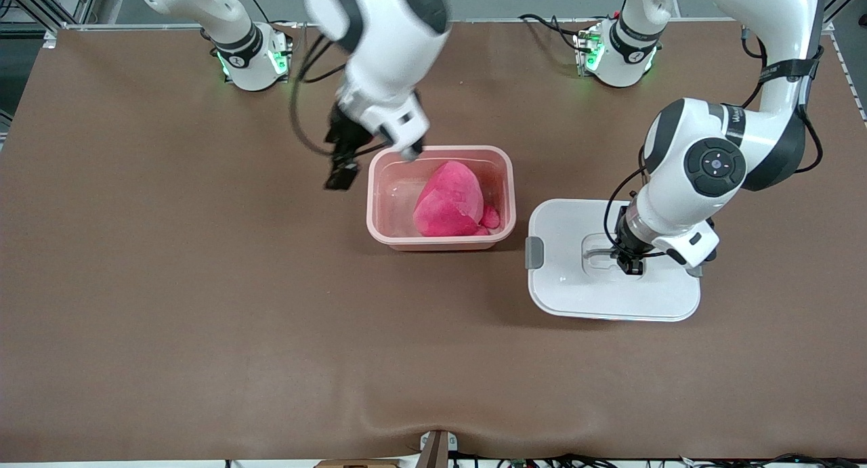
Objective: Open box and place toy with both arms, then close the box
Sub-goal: 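Withdraw the right gripper to rest while the left gripper holds the lid, then move the lid over the box and lower it with the left gripper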
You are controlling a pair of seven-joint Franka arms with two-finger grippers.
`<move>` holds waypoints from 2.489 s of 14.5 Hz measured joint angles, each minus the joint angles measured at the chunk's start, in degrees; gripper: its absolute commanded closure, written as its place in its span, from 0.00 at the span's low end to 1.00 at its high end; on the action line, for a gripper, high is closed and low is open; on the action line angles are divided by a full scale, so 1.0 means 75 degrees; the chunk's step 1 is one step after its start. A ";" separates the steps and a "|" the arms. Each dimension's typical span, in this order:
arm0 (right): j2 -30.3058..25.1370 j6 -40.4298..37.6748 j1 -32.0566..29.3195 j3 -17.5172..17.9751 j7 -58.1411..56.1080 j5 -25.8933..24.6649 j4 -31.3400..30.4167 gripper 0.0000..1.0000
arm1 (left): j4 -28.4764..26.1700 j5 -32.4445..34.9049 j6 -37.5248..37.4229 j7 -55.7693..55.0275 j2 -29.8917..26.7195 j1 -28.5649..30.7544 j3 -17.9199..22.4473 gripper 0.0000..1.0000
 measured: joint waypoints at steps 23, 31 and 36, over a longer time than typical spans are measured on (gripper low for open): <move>-0.1955 0.1724 -0.6001 -0.0010 0.3335 0.2419 -0.3433 0.00 | 0.0210 -0.0037 0.0040 -0.2074 -0.0151 -0.0540 -0.1567 1.00; -0.3034 0.1929 -0.5999 0.0115 0.6097 0.2902 -0.4532 0.00 | 0.0431 -0.0038 0.0073 -0.2951 0.0009 -0.1359 -0.1595 1.00; -0.3107 0.2068 -0.6167 0.0056 0.6462 0.3307 -0.4464 0.00 | 0.0452 -0.0037 0.0102 -0.3440 0.0157 -0.1707 -0.1598 1.00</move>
